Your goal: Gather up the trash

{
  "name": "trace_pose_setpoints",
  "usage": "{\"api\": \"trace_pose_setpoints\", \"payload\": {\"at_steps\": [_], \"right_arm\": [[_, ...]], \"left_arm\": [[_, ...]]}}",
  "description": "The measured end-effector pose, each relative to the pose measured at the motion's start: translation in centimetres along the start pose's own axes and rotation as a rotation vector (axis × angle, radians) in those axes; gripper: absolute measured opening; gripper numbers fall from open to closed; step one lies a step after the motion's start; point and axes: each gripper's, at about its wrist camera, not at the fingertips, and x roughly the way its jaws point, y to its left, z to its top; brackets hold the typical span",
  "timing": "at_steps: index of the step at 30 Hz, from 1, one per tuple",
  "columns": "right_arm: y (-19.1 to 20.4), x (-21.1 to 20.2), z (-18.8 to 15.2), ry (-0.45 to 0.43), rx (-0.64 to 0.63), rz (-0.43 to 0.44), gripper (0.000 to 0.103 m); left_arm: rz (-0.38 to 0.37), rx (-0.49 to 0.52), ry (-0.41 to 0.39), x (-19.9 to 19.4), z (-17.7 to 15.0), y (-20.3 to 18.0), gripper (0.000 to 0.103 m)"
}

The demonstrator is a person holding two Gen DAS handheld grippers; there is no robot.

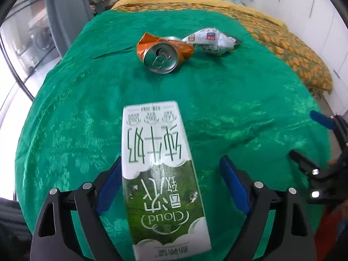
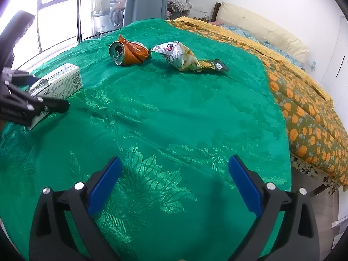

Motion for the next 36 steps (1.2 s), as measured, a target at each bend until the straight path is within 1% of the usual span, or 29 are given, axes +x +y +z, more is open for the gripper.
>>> {"api": "trace_pose_setpoints", "payload": {"at_steps": [1, 2, 4, 9, 11, 12, 13, 15, 17, 22, 24, 26, 28, 29, 30, 31, 33, 36], "right_arm": [[-0.2, 0.1, 0.0, 0.004, 0.011, 0.012, 0.096], [-0.4, 0.2, 0.0, 0.009, 0.023, 0.023, 0.096], [-1.0, 0.4, 0.0, 0.020, 0.053, 0.050, 0.096], [-3.3, 1.1, 0.2, 0.057, 0.174, 0.164, 0.096], [-4.5, 1.6, 0.9, 0.060, 0.212, 0.183, 0.096], [-4.9, 1.8, 1.3, 0.055, 0.216, 0.178, 0.096], [-5.3, 2.0, 1.8, 0.051, 0.212, 0.170, 0.096], [-6.0, 2.9, 3.6, 0.035, 0.182, 0.142, 0.096], [-5.9, 3.9, 5.9, 0.010, 0.136, 0.132, 0.096], [-3.5, 7.1, 12.2, -0.035, 0.013, 0.163, 0.095], [-2.1, 9.3, 14.6, -0.035, -0.037, 0.136, 0.095], [-1.4, 11.1, 16.0, -0.019, -0.066, 0.096, 0.095], [-1.0, 12.4, 16.9, -0.020, -0.084, 0.052, 0.091], [-0.9, 13.0, 17.3, -0.024, -0.088, 0.033, 0.079], [-1.1, 13.4, 17.5, -0.022, -0.086, 0.034, 0.067], [-1.2, 13.7, 17.6, -0.008, -0.077, 0.061, 0.052], [-1.7, 13.3, 17.3, -0.010, -0.073, 0.071, 0.045], [-2.0, 10.7, 16.0, -0.044, -0.091, 0.088, 0.045]], "left_arm": [[0.010, 0.002, -0.001, 0.4, 0.1, 0.0, 0.088], [0.023, -0.003, -0.022, 0.4, -0.2, 0.2, 0.092], [0.021, -0.018, -0.034, 0.3, -0.5, 0.5, 0.093], [0.029, -0.035, -0.058, 0.4, -0.9, 0.7, 0.097], [0.034, -0.040, -0.057, 0.5, -1.0, 0.6, 0.098], [0.036, -0.040, -0.057, 0.5, -1.0, 0.5, 0.098], [0.037, -0.041, -0.057, 0.5, -0.9, 0.5, 0.098], [0.033, -0.046, -0.057, 0.6, -0.9, 0.6, 0.098], [0.031, -0.048, -0.057, 0.7, -1.0, 0.6, 0.098], [0.026, -0.052, -0.057, 0.7, -1.0, 0.7, 0.098], [0.024, -0.053, -0.058, 0.7, -1.0, 0.7, 0.098], [0.022, -0.055, -0.058, 0.7, -0.9, 0.8, 0.098], [0.022, -0.055, -0.058, 0.7, -0.9, 0.9, 0.098], [0.022, -0.055, -0.058, 0.7, -0.9, 0.9, 0.098], [0.022, -0.055, -0.057, 0.7, -0.9, 0.8, 0.098], [0.022, -0.056, -0.058, 0.7, -0.9, 0.9, 0.098], [0.021, -0.055, -0.057, 0.8, -0.9, 0.9, 0.098], [0.021, -0.056, -0.057, 0.8, -0.9, 0.9, 0.098]]}}
